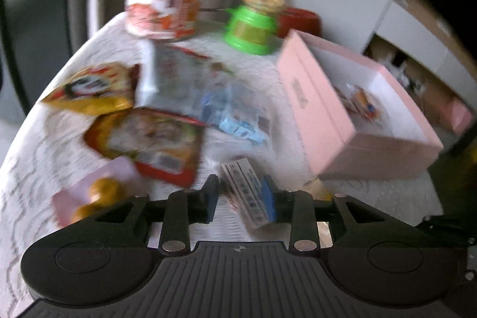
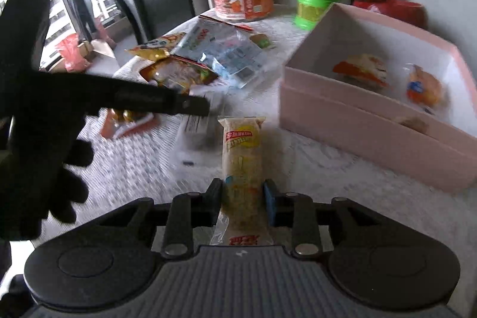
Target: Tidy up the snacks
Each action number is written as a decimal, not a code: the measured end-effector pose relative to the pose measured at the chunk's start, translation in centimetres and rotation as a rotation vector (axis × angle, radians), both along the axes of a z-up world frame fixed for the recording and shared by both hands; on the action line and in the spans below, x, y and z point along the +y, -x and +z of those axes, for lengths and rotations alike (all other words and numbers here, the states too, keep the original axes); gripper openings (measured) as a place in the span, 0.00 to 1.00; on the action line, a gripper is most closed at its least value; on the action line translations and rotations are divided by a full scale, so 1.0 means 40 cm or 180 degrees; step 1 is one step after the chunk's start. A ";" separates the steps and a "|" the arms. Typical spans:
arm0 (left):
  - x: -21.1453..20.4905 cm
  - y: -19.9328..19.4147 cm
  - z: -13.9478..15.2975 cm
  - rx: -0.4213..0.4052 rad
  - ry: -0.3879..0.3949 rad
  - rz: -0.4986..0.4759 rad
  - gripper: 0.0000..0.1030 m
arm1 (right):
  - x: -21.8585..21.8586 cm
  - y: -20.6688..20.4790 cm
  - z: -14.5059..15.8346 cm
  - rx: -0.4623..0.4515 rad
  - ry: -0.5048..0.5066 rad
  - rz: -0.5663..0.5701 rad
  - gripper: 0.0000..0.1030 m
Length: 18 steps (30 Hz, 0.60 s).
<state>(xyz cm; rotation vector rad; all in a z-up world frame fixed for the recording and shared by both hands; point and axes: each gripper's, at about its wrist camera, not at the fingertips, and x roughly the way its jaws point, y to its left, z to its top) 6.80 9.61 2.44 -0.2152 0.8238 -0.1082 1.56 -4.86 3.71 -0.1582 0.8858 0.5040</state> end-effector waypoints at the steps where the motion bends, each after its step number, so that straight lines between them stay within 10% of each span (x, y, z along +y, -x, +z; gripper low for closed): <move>1: -0.022 -0.001 0.001 -0.0010 -0.0094 -0.0080 0.36 | -0.009 0.009 -0.003 -0.0040 0.0020 -0.0028 0.28; 9: -0.047 0.044 0.001 -0.0259 -0.0714 -0.0138 0.43 | -0.077 0.040 -0.021 -0.0152 -0.0054 -0.0223 0.38; 11: -0.015 0.054 -0.002 -0.0221 -0.0764 -0.0013 0.39 | -0.086 0.044 -0.025 -0.0212 -0.0037 -0.0261 0.61; 18: 0.096 0.078 0.004 -0.0146 0.0166 0.0233 0.38 | -0.085 0.064 -0.045 -0.0415 0.0010 -0.0313 0.72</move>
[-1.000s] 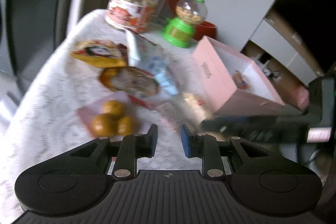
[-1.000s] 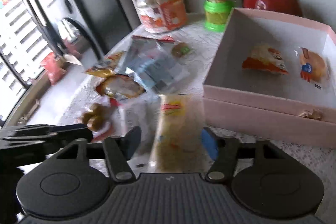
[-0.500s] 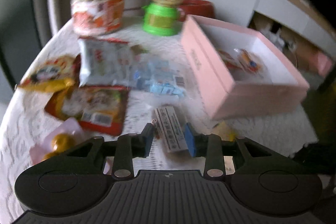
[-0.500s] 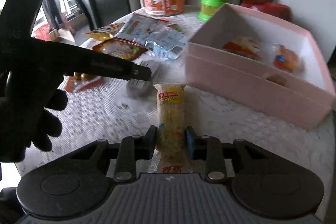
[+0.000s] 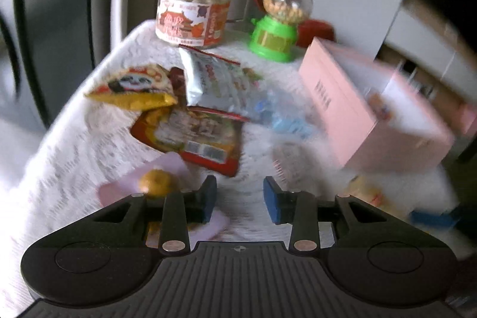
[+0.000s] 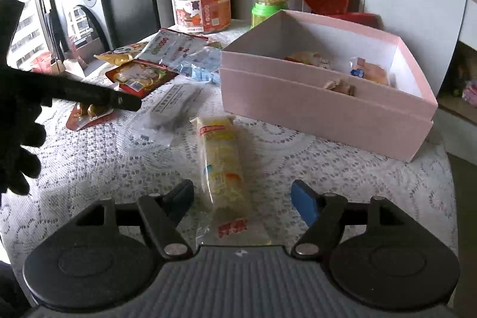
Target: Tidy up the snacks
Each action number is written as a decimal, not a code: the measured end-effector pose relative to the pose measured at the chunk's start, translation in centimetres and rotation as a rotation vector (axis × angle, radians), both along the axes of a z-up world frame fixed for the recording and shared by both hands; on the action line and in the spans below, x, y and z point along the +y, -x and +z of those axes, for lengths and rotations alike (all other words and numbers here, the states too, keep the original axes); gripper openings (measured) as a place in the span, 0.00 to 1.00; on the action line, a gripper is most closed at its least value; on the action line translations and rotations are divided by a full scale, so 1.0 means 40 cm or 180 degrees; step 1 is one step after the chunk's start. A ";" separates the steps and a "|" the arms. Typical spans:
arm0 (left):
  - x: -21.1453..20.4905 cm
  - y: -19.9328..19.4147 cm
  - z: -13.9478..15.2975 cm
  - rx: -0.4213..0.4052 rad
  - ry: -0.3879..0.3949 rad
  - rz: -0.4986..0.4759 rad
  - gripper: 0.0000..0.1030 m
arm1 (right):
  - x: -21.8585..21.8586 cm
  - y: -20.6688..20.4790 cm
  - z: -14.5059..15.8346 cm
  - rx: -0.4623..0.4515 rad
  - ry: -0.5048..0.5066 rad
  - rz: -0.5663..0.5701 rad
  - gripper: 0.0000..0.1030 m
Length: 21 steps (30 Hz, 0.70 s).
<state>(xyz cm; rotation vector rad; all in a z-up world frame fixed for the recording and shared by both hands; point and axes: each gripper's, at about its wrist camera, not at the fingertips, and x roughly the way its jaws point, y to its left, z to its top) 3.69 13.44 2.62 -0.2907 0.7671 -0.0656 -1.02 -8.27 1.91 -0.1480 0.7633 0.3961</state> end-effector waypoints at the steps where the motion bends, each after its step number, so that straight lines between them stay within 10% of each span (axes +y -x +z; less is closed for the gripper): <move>1: -0.002 -0.002 0.003 -0.0014 0.0108 -0.0007 0.38 | 0.000 0.001 -0.001 -0.0010 0.0002 0.0002 0.74; 15: -0.222 -0.128 -0.015 0.0073 -0.0872 -0.0493 0.50 | 0.003 0.006 -0.009 -0.0052 0.0026 -0.0015 0.83; 21: -0.195 -0.076 -0.014 0.0017 -0.0735 -0.0639 0.45 | -0.001 0.003 -0.008 -0.0031 -0.0002 -0.0006 0.84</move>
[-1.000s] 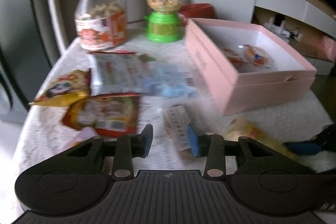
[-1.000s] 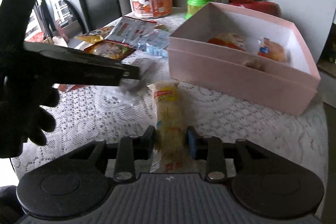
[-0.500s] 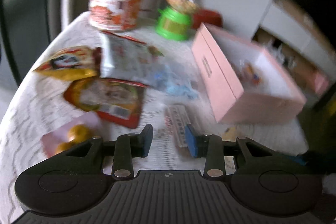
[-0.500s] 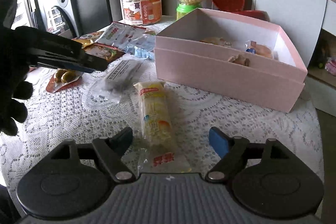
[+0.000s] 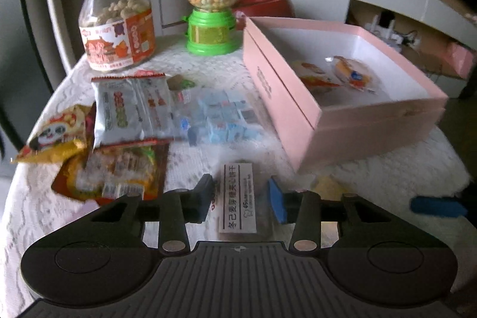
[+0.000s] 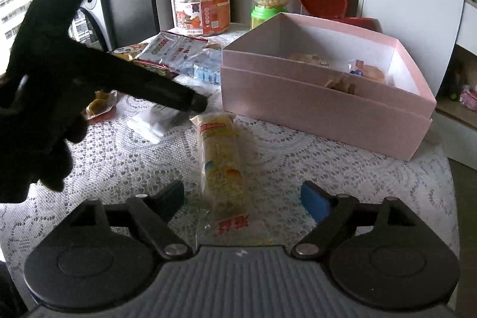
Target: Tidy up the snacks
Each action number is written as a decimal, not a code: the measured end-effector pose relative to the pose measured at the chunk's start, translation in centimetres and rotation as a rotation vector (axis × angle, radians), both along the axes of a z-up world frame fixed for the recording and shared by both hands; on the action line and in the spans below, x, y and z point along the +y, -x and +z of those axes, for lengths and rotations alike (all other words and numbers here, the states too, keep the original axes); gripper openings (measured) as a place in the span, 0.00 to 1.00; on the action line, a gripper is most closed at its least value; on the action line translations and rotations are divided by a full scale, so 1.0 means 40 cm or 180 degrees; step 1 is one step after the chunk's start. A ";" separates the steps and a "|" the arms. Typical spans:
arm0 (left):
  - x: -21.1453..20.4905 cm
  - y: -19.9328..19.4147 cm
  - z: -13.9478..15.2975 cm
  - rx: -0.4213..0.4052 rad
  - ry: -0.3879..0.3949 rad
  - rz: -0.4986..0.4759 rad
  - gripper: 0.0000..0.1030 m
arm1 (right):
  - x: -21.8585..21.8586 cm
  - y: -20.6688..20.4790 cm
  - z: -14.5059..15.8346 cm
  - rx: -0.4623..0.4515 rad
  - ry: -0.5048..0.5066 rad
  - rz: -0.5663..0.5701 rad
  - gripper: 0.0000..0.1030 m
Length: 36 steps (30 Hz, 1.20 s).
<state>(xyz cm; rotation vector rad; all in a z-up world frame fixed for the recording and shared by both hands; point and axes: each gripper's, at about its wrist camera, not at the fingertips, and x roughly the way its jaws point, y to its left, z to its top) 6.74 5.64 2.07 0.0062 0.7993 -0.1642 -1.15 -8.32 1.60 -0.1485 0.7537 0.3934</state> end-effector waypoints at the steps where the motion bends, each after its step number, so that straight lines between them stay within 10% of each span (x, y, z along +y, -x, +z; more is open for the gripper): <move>1: 0.007 0.019 0.000 0.0008 0.0054 -0.0059 0.44 | -0.002 0.000 0.001 0.0009 -0.0006 0.0005 0.84; 9: 0.055 0.214 0.001 0.0073 0.0182 -0.0305 0.44 | -0.011 -0.005 0.028 -0.0017 -0.0064 -0.0060 0.80; 15: 0.028 0.257 0.004 0.0102 0.0042 -0.0405 0.46 | 0.049 -0.062 0.039 0.0137 -0.0018 0.0038 0.54; 17: 0.020 0.264 0.009 0.0148 -0.0050 -0.0471 0.47 | 0.061 -0.076 0.034 0.0300 -0.0002 0.0086 0.31; 30: 0.004 0.293 0.028 0.0205 0.0097 -0.0562 0.43 | -0.083 0.068 0.082 0.0329 -0.0264 -0.0145 0.28; 36: -0.038 0.184 0.166 -0.0272 0.0290 -0.0696 0.43 | -0.160 0.092 0.105 0.0196 -0.0322 -0.0403 0.28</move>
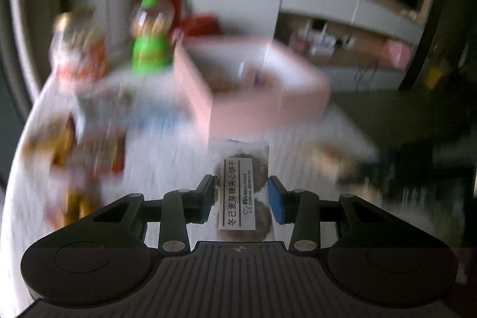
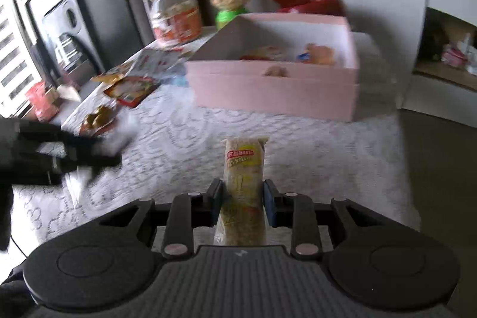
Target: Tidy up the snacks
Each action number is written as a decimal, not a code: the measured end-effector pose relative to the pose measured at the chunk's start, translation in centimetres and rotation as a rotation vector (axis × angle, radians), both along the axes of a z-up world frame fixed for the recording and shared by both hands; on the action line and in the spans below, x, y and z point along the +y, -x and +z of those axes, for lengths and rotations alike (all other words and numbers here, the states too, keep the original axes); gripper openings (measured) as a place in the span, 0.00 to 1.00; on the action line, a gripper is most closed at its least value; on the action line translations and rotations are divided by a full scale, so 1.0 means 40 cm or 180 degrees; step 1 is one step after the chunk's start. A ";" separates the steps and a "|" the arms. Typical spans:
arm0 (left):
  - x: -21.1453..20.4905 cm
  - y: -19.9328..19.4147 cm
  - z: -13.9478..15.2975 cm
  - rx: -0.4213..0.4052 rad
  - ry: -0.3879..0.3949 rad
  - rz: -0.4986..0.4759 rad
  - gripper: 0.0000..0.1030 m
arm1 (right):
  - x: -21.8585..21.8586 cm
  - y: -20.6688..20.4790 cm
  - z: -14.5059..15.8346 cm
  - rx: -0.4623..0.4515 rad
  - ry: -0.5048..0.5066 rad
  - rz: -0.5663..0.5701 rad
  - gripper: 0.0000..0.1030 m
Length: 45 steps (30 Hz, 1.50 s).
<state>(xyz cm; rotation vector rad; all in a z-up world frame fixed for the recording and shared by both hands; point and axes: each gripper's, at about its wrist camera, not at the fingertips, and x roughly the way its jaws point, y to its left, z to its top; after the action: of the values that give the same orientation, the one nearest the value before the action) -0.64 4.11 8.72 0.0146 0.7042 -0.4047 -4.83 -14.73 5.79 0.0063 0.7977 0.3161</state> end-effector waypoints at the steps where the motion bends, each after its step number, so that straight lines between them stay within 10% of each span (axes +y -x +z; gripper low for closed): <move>1: -0.011 -0.030 0.024 -0.0065 0.0021 -0.0025 0.43 | -0.007 -0.001 0.003 -0.0027 -0.0006 -0.0031 0.28; 9: -0.105 -0.361 0.091 -0.0226 0.0469 0.0119 0.43 | -0.016 -0.014 -0.006 -0.0036 -0.0135 -0.0157 0.27; 15: -0.150 -0.507 -0.017 0.0267 0.0553 0.0320 0.43 | -0.036 -0.020 -0.022 -0.0038 -0.0174 -0.0218 0.27; 27: 0.033 -0.317 0.003 -0.0014 0.0702 0.0319 0.43 | -0.064 -0.070 0.086 -0.0165 -0.0388 -0.0196 0.27; 36: 0.246 -0.175 -0.084 0.0126 0.0401 0.0823 0.43 | -0.028 -0.357 0.236 -0.0410 -0.0059 -0.0573 0.28; 45: 0.375 -0.110 -0.163 0.0204 0.0444 0.1384 0.43 | 0.109 -0.370 0.156 -0.0209 0.0151 -0.0212 0.60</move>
<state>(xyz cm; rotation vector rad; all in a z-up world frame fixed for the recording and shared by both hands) 3.76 19.13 2.20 -0.2804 0.7188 -0.0360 9.96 -10.37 12.02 -0.0218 0.7379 0.2332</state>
